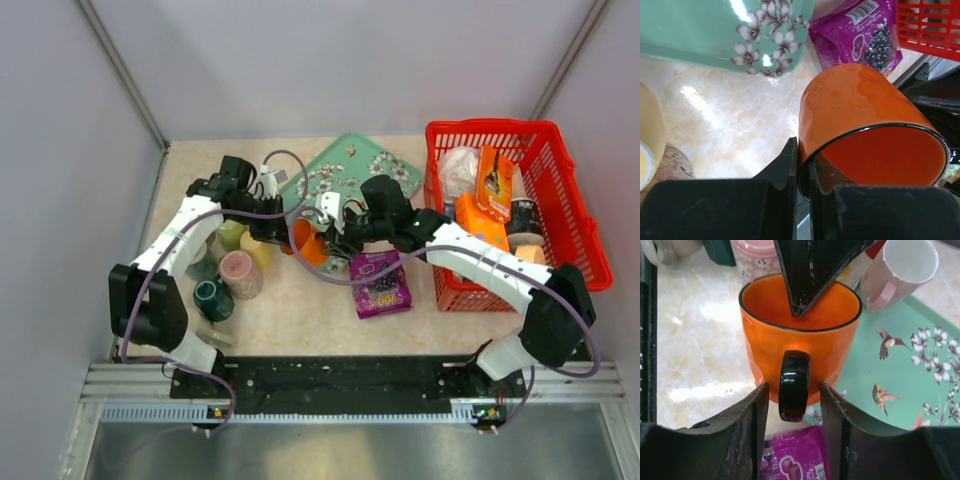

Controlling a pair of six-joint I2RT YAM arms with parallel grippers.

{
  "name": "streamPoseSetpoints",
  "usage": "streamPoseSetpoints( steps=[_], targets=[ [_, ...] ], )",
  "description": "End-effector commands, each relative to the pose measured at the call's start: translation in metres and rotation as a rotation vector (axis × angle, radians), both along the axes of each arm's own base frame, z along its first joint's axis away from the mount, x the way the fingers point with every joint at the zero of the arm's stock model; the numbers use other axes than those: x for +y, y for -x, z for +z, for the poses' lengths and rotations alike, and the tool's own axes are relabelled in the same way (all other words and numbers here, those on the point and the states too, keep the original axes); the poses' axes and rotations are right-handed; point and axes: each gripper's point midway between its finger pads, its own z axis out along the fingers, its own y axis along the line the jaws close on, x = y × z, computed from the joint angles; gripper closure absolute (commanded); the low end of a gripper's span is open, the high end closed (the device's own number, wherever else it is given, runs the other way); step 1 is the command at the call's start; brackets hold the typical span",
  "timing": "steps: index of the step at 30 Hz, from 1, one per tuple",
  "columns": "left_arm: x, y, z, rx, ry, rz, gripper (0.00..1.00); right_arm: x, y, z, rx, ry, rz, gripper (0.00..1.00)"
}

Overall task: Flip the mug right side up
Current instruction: Turn over the cup at the center of the board.

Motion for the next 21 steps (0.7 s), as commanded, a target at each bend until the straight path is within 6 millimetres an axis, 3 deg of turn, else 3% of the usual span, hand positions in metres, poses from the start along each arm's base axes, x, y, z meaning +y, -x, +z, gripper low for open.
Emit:
streamPoseSetpoints(
  steps=[1,10,17,21],
  targets=[
    [-0.002,-0.011,0.026,-0.112,0.018,-0.021,1.0,-0.001,-0.007,-0.011,-0.04,0.086,0.027,0.55],
    [0.019,-0.018,0.011,-0.141,-0.148,-0.01,1.0,0.019,-0.025,-0.007,-0.083,0.146,0.037,0.57],
    [0.022,-0.021,0.007,-0.132,-0.186,-0.002,1.0,0.034,-0.011,-0.009,-0.071,0.204,0.083,0.58],
    [0.018,-0.026,0.013,-0.138,-0.166,-0.001,1.0,0.035,-0.012,-0.017,-0.083,0.239,0.074,0.67]
  ],
)
